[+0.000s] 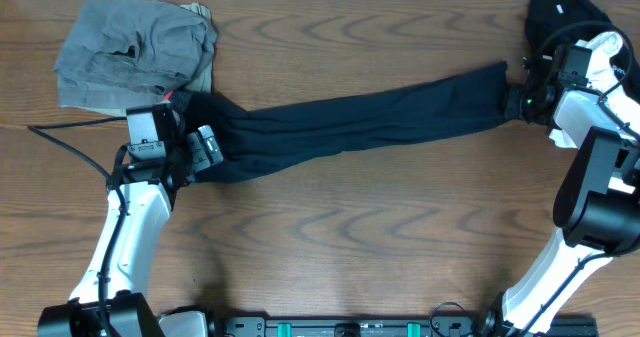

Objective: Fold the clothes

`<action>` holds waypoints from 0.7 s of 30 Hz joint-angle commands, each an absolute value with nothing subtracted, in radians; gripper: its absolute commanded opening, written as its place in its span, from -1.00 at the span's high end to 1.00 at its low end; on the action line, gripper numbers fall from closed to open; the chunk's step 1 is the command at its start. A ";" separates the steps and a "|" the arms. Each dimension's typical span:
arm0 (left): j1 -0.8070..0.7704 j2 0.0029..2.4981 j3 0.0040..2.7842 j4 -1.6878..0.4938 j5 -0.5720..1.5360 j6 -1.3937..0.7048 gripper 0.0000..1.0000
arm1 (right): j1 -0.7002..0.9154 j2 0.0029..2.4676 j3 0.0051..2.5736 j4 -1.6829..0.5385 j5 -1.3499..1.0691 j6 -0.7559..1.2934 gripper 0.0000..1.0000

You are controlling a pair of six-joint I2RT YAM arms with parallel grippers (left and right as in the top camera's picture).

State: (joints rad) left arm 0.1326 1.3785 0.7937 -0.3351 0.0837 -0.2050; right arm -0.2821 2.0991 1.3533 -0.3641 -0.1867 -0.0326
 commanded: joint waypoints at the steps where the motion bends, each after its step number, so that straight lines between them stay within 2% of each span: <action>1: 0.131 1.369 0.817 -0.340 0.094 -0.187 -0.96 | -0.271 2.136 1.363 -0.390 -0.200 -0.006 0.72; 2: 0.131 1.369 0.817 -0.340 0.094 -0.187 -0.96 | -0.272 2.133 1.364 -0.398 -0.204 0.004 0.90; 3: 0.131 1.369 0.817 -0.340 0.094 -0.187 -0.96 | -0.274 2.131 1.368 -0.408 -0.210 0.016 0.98; 9: 0.131 1.369 0.817 -0.348 0.094 -0.188 -0.96 | -0.307 2.094 1.436 -0.492 -0.237 0.033 0.98; 21: 0.131 1.369 0.817 -0.385 0.096 -0.188 -0.96 | -0.425 2.080 1.810 -0.873 -0.267 -0.100 0.98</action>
